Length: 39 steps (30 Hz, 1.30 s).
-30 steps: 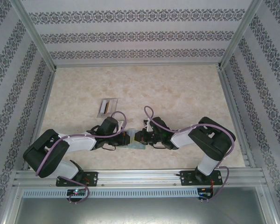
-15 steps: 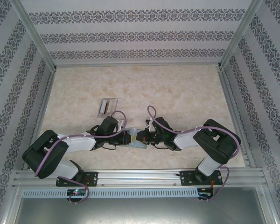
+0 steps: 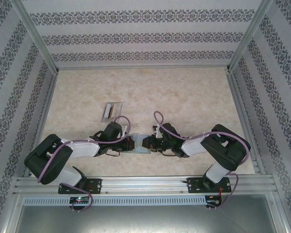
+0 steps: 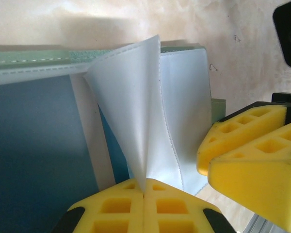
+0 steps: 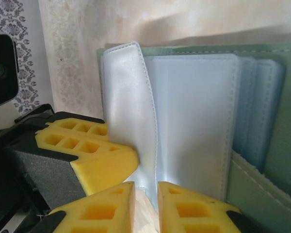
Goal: Put the credit cards into the card holder
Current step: Open the card holder at the center of the table.
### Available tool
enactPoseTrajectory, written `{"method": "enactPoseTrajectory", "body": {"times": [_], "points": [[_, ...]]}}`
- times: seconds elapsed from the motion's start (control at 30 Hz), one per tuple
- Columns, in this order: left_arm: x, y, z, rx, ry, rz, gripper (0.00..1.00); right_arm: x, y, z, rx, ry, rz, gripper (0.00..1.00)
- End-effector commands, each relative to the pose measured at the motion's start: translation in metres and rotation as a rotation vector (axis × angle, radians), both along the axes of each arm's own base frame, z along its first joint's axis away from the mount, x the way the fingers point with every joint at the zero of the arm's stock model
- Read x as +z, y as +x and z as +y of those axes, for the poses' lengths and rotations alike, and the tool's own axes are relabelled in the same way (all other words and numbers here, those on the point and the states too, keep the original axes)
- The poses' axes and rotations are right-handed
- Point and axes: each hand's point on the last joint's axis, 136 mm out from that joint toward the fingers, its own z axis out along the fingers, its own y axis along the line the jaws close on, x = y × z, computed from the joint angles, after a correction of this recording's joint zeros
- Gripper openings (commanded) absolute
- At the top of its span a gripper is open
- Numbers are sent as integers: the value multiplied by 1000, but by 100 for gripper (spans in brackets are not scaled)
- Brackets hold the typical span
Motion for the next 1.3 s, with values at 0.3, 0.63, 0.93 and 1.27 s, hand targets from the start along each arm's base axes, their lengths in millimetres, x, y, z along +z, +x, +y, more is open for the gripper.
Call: {"method": "enactPoseTrajectory", "body": {"times": [0.3,0.63,0.93,1.27], "points": [[8,4,-5,-2,-51,-21,0,-4,4,11,14,9,-2,24],[8,3,-6,-3,-55,-18,0,4,5,13,21,24,-16,27],[7,5,-6,0,-54,-14,0,6,6,16,27,34,-18,27],[8,5,-6,-3,-54,-17,0,1,5,16,31,21,-5,32]]}}
